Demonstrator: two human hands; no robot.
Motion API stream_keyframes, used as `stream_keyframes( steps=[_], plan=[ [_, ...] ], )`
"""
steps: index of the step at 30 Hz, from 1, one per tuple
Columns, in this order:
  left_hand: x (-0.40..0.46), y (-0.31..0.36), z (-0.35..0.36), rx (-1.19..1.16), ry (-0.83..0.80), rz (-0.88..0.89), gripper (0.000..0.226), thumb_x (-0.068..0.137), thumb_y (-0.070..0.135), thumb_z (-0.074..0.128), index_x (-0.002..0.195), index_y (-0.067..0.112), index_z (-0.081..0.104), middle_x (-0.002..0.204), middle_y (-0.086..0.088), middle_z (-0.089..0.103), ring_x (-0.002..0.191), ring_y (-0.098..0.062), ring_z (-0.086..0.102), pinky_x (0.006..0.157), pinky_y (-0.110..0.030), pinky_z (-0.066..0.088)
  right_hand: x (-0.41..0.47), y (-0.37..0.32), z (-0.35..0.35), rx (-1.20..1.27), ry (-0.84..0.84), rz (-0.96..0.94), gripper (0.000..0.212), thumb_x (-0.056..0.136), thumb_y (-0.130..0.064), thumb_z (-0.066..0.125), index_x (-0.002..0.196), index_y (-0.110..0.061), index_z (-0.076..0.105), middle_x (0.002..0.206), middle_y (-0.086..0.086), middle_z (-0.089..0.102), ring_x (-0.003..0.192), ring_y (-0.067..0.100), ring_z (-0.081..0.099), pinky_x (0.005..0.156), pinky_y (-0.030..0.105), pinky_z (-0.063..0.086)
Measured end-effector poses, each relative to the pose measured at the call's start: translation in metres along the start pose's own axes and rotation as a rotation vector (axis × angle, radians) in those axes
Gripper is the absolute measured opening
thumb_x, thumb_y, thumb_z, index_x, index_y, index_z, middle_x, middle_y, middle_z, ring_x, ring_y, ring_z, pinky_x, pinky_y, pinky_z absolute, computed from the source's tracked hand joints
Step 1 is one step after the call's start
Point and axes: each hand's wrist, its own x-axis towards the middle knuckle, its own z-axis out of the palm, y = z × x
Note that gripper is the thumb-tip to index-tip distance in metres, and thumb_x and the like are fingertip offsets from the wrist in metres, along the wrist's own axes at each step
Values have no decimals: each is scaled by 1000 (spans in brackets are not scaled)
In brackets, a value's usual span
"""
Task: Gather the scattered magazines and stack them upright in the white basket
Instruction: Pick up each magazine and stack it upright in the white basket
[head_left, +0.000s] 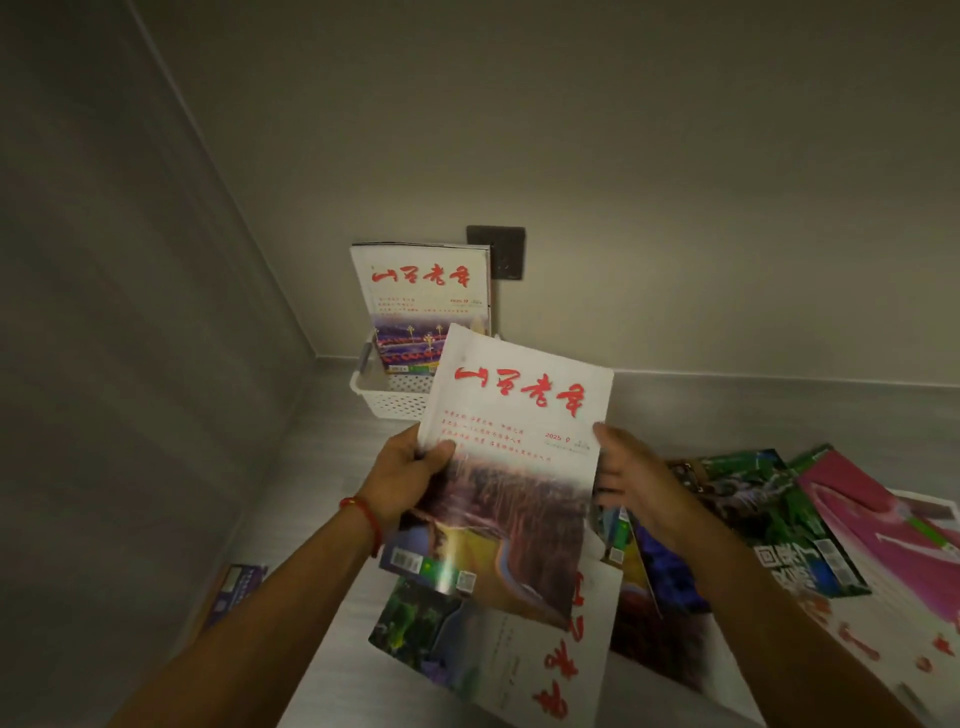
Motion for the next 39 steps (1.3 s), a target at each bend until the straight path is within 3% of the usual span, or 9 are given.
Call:
stream_keyframes(
  steps=[3, 7, 9, 11, 15, 19, 24, 31, 39],
  plan=[
    [-6, -2, -14, -86, -51, -5, 31, 98, 24, 57, 129, 20, 54, 120, -3, 70, 102, -20, 70, 84, -39, 61, 4, 8, 25, -72, 58, -283, 25, 100, -19, 53, 124, -21, 58, 118, -8, 69, 104, 10, 69, 76, 22, 58],
    [9, 11, -41, 20, 85, 69, 16, 101, 29, 50, 110, 19, 59, 112, 0, 69, 101, -14, 67, 77, -23, 59, 27, -24, 51, -399, 188, -451, 23, 94, -14, 62, 115, -16, 68, 109, -7, 71, 95, 12, 71, 81, 32, 61],
    [28, 27, -61, 149, 192, 182, 14, 101, 22, 52, 91, 16, 59, 92, 0, 69, 83, -9, 65, 64, -12, 51, 40, -53, 64, -468, 248, -526, 20, 90, -10, 64, 109, -10, 71, 101, -3, 72, 85, 12, 71, 69, 16, 58],
    [49, 46, -84, 251, 298, 298, 16, 99, 20, 55, 86, 13, 60, 85, -3, 68, 75, -12, 62, 60, -15, 49, 51, -88, 79, -498, 336, -607, 20, 89, -9, 64, 108, -8, 70, 99, -4, 70, 82, 11, 69, 59, 5, 50],
    [93, 80, -129, 459, 441, 435, 20, 96, 21, 58, 83, 8, 64, 83, -7, 68, 69, -14, 59, 57, -6, 39, 82, -137, 106, -586, 471, -722, 23, 89, -21, 67, 107, -7, 70, 112, 7, 74, 95, 20, 72, 67, 16, 52],
    [140, 75, -154, 389, 419, 330, 21, 93, 25, 61, 88, 8, 72, 93, -11, 75, 83, -25, 69, 76, -35, 58, 121, -153, 125, -605, 490, -615, 34, 91, -32, 67, 117, -10, 69, 123, 7, 70, 102, 23, 70, 73, 12, 45],
    [182, 43, -164, 219, 424, 137, 18, 85, 23, 70, 72, 11, 73, 78, -11, 73, 75, -18, 65, 80, -37, 57, 159, -150, 137, -620, 430, -545, 34, 93, -33, 64, 112, -6, 68, 118, 10, 71, 99, 26, 70, 82, 29, 56],
    [231, -9, -169, 29, 348, -27, 15, 69, 33, 72, 57, 24, 74, 75, -21, 71, 68, -23, 64, 80, -60, 58, 192, -130, 144, -637, 375, -444, 27, 99, -29, 53, 112, -9, 66, 114, 9, 71, 89, 19, 66, 85, 33, 57],
    [235, 6, -161, -113, 368, -136, 24, 77, 31, 72, 59, 15, 73, 84, -17, 73, 77, -26, 67, 87, -49, 57, 213, -109, 149, -444, 257, -336, 30, 91, -23, 65, 121, -20, 60, 124, 1, 67, 110, 22, 66, 93, 45, 57]
  ],
)
